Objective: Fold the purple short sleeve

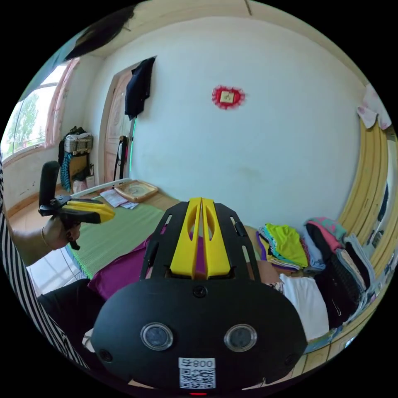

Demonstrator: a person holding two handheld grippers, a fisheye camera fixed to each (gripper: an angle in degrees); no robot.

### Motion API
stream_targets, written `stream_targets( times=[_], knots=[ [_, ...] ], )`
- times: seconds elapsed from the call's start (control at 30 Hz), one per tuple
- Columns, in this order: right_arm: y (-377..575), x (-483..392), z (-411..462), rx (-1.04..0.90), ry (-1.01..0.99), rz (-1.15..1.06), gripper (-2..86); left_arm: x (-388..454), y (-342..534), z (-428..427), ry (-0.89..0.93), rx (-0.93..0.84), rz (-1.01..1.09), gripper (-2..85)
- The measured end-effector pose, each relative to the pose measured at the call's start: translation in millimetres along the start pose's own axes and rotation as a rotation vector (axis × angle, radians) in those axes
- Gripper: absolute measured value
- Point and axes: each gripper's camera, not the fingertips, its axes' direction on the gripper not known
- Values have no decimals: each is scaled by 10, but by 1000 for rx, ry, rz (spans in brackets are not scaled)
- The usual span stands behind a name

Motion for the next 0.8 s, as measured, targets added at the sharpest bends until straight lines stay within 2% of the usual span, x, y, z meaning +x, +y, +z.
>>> stream_targets(
  times=[0.13,0.27,0.47,0.53,0.63,0.8],
  knots=[
    [1,58,-906,57,35,-17,1,467,123,-192,280,179,50,24],
    [139,296,-1700,25,18,26,2,760,305,-332,541,361,88,31],
    [666,762,-2292,-83,15,143,9,890,512,-407,753,452,96,44],
    [873,906,-2331,-145,31,180,17,861,574,-438,683,427,98,47],
    [1330,1186,-2285,-252,52,275,40,723,745,-475,471,337,56,57],
    [2380,1801,-2047,-488,-67,541,78,245,1308,-442,138,131,-169,73]
  ],
)
